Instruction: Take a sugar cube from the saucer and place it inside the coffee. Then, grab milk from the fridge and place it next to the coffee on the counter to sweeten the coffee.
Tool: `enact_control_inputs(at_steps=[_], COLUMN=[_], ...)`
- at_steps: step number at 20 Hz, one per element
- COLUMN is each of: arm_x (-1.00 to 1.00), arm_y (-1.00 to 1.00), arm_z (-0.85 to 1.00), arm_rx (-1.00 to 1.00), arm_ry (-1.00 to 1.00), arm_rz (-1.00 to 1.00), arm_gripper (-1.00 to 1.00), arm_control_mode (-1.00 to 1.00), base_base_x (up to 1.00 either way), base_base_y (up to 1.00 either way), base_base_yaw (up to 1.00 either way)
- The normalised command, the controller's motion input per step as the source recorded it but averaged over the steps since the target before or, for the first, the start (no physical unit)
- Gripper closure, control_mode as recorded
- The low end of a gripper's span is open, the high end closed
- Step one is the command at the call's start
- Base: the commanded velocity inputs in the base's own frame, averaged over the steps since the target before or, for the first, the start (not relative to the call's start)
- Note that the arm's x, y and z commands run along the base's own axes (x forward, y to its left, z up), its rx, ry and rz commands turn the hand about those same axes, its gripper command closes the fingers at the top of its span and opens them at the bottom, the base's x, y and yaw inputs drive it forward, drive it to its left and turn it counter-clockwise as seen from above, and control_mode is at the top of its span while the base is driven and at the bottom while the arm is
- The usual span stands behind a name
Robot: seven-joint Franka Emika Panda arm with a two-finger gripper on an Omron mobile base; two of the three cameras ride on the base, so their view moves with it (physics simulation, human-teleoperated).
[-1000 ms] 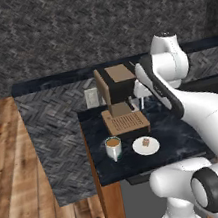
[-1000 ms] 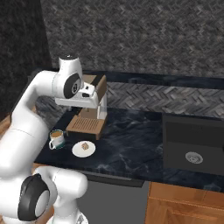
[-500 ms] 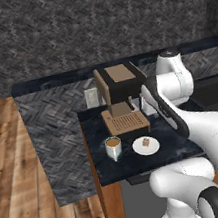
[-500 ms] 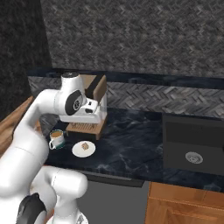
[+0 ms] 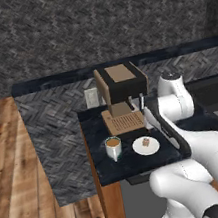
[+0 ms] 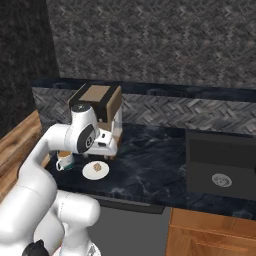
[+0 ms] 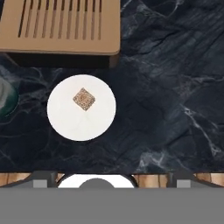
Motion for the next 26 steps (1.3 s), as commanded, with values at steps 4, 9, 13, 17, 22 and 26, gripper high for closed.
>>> enact_control_inputs(at_steps=[4, 9, 13, 17, 22, 26], arm_x=[0.0, 0.0, 0.0, 0.05, 0.15, 0.15], arm_y=[0.04, 0.2, 0.36, 0.4, 0.15, 0.0], arm_z=[-0.36, -0.25, -0.11, -0.11, -0.11, -0.19], arm_rx=[0.01, 0.0, 0.0, 0.0, 0.0, 0.0], arm_ry=[0.0, 0.08, 0.11, 0.04, 0.0, 0.0], arm_rz=[0.0, -0.01, 0.0, 0.0, 0.0, 0.0], arm_gripper=[-1.0, -1.0, -1.0, -1.0, -1.0, -1.0], arm_control_mode=[-1.0, -1.0, -1.0, -1.0, -1.0, -1.0], base_base_x=[0.0, 0.0, 0.0, 0.0, 0.0, 0.0], base_base_y=[0.0, 0.0, 0.0, 0.0, 0.0, 0.0], base_base_yaw=[0.0, 0.0, 0.0, 0.0, 0.0, 0.0])
